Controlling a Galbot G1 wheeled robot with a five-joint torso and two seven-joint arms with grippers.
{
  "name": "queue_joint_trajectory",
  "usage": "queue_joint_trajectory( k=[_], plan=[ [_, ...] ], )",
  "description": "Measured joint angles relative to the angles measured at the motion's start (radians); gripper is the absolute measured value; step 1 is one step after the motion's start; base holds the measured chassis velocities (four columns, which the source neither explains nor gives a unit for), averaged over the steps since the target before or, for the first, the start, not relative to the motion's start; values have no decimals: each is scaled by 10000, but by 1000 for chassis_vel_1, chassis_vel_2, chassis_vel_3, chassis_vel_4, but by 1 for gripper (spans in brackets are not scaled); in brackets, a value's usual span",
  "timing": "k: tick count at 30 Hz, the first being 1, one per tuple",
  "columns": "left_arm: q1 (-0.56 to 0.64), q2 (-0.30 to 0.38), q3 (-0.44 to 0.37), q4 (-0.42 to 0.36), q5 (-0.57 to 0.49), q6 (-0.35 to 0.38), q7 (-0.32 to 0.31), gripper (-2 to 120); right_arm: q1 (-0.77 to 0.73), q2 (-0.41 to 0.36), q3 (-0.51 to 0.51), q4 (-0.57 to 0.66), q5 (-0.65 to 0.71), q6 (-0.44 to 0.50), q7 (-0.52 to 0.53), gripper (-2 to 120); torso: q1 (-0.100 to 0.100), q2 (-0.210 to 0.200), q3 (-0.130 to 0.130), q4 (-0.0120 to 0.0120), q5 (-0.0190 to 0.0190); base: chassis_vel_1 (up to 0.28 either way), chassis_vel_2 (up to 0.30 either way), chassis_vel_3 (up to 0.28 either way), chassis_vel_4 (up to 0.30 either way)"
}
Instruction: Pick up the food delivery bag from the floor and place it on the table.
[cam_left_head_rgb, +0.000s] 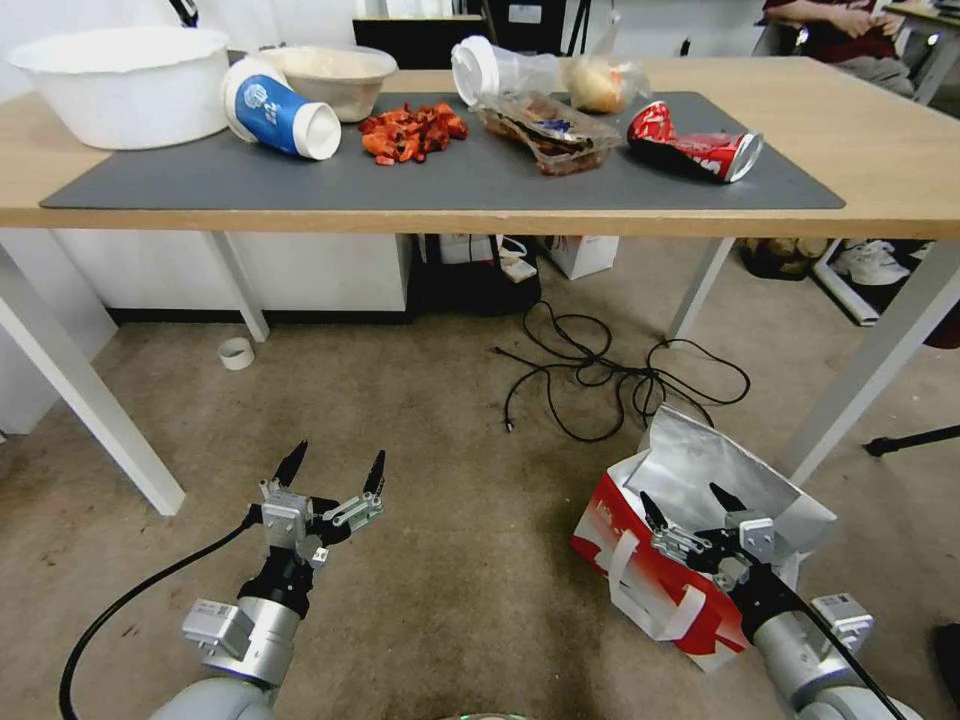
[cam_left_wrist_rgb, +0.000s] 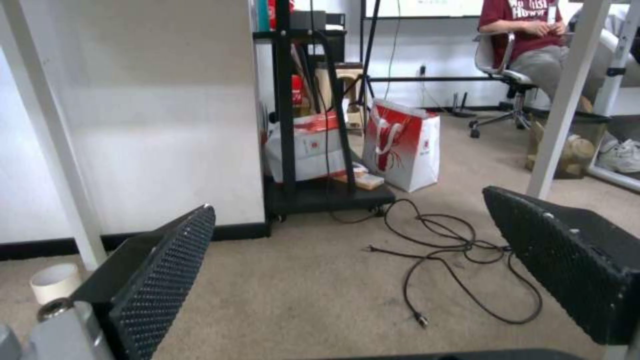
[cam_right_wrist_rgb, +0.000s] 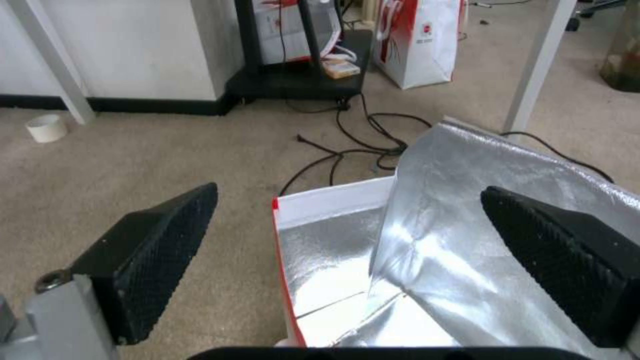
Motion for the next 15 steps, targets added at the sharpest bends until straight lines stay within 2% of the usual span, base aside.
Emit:
queue_joint_trajectory(
  k=[6,15],
  plan=[
    [1,-4,-2,-1,9,-17,29,100,-14,6,13,2,-4,5,0,100,-34,-161,-28,0,-1,0,0,0,0],
    [14,-15,-11,-17,15,-69,58,100,-27,4,51,4,-5,33,0,100,-41,-174,-27,0,0,0,0,0,0]
  ],
)
